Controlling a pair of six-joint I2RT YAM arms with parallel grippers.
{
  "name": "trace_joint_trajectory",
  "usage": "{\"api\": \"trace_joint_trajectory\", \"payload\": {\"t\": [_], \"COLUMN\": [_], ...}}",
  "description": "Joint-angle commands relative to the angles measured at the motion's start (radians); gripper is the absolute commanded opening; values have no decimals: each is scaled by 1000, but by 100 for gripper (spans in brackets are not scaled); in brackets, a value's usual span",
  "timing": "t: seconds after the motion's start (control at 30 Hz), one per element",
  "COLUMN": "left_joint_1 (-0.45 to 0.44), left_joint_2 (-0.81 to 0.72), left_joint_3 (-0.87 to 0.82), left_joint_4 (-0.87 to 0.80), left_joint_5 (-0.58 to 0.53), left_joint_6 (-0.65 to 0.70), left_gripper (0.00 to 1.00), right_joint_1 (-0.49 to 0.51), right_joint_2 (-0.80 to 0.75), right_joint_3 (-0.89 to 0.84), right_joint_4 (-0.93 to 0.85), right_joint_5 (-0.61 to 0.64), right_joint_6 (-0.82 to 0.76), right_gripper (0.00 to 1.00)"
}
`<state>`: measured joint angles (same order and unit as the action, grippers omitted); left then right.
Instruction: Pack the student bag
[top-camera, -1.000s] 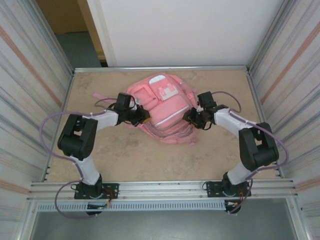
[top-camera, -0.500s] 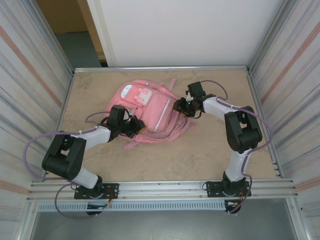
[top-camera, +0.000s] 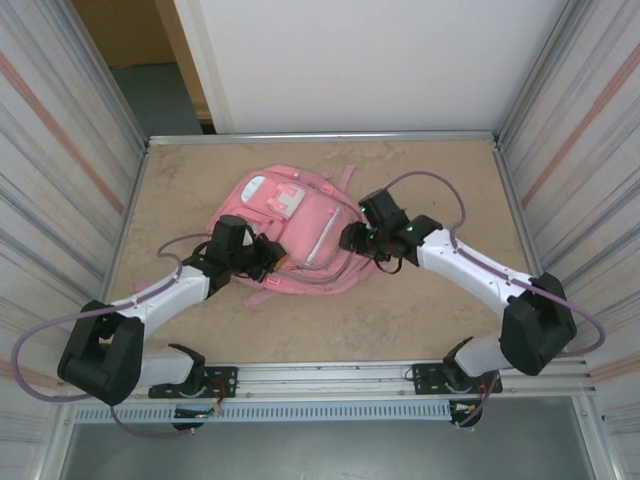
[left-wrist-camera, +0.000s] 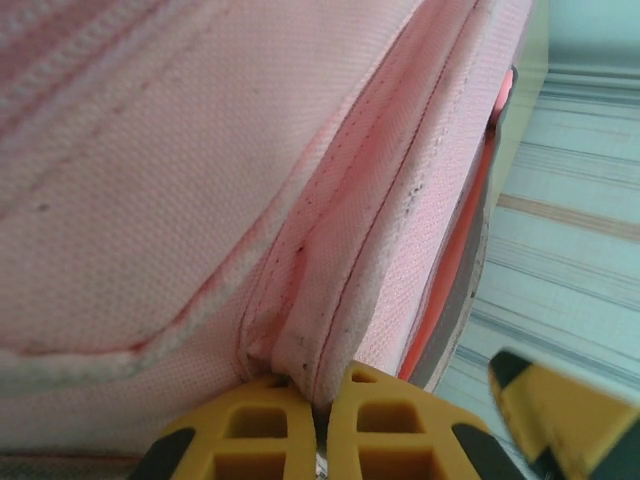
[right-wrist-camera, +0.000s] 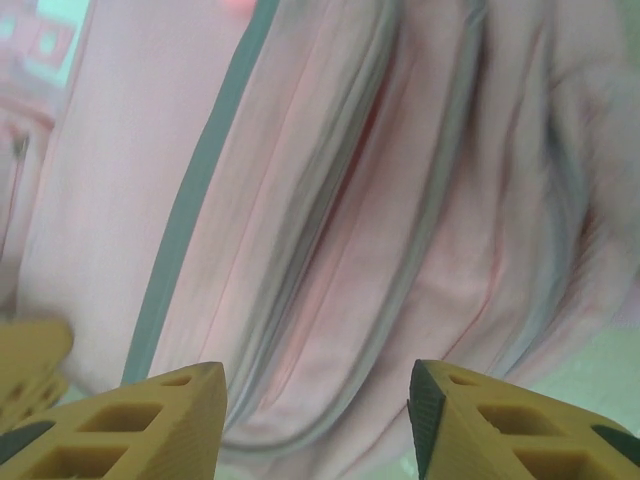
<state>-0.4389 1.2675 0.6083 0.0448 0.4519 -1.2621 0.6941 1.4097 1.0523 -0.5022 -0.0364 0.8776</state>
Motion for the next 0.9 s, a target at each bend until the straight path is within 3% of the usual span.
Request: {"api": "trace_joint_trajectory", "payload": {"t": [0.0, 0.13, 0.2, 0.33, 0.53, 0.73, 0.87], "left_joint_1": [0, 0, 0, 0, 1, -2, -5], "left_joint_2": [-29, -11, -4, -14, 0, 85, 138], "left_joint_3": [7, 11, 21, 33, 15, 25, 63], "left_joint_4": [81, 124, 123, 72, 80, 179, 191], "left_joint_5": [68, 100, 118, 129, 142, 206, 255], "left_joint_6": [-94, -127, -137, -128, -148, -172, -142], "left_gripper": [0, 0, 0, 0, 0, 0, 0], "right_joint_1": [118, 360, 440, 456, 485, 485, 503], "right_joint_2": [-1, 51, 116, 220, 304, 331, 327], "right_joint_3": [6, 50, 94, 153, 202, 240, 239], "right_joint_4": [-48, -104, -109, -91, -96, -76, -60], "right_joint_5": [126, 431, 497, 480, 569, 517, 605], "right_joint_6": [156, 421, 465, 500, 556, 584, 592], "right_gripper": [48, 38, 36, 40, 46, 46, 46]}}
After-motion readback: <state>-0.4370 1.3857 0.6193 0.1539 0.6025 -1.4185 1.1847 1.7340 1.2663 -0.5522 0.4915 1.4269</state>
